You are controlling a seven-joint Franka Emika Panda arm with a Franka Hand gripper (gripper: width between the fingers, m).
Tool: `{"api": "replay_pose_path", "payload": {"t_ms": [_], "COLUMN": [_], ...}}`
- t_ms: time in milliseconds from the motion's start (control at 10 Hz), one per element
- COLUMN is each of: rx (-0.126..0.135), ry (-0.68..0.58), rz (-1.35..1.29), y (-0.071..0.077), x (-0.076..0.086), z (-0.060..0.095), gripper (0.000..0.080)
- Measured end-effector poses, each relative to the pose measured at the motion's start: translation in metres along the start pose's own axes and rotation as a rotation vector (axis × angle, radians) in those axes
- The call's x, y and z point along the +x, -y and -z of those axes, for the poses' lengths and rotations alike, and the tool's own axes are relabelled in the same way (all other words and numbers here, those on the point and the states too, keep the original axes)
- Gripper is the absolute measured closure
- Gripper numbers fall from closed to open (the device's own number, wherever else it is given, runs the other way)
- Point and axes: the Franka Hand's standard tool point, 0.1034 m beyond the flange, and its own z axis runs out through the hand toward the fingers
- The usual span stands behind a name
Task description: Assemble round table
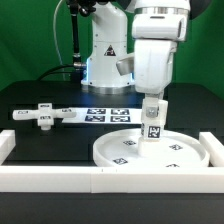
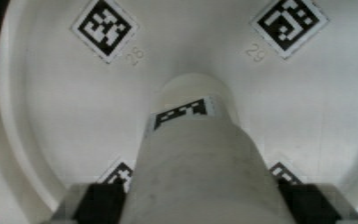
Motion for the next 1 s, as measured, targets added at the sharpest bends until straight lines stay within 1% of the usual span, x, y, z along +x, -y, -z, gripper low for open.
{"api": "replay_pose_path", "payload": {"t_ms": [100,300,700,800,1000], "rx": [0.004,0.005,0.005,0.011,0.03], "ry": [0.003,0.004,0.004,-0.005,-0.015], "rz": [-0.112,-0.245,-0.451,-0.61,-0.844], "y": [0.0017,0.0017,0.0017,0.0017,0.002], "x": [0.0017,0.0012,0.0008,-0.0002,-0.0028], "z": [0.0001,0.0002,-0.0002,-0.0007,-0.0015], "gripper": [0.039,0.039,0.039,0.039,0.039]}}
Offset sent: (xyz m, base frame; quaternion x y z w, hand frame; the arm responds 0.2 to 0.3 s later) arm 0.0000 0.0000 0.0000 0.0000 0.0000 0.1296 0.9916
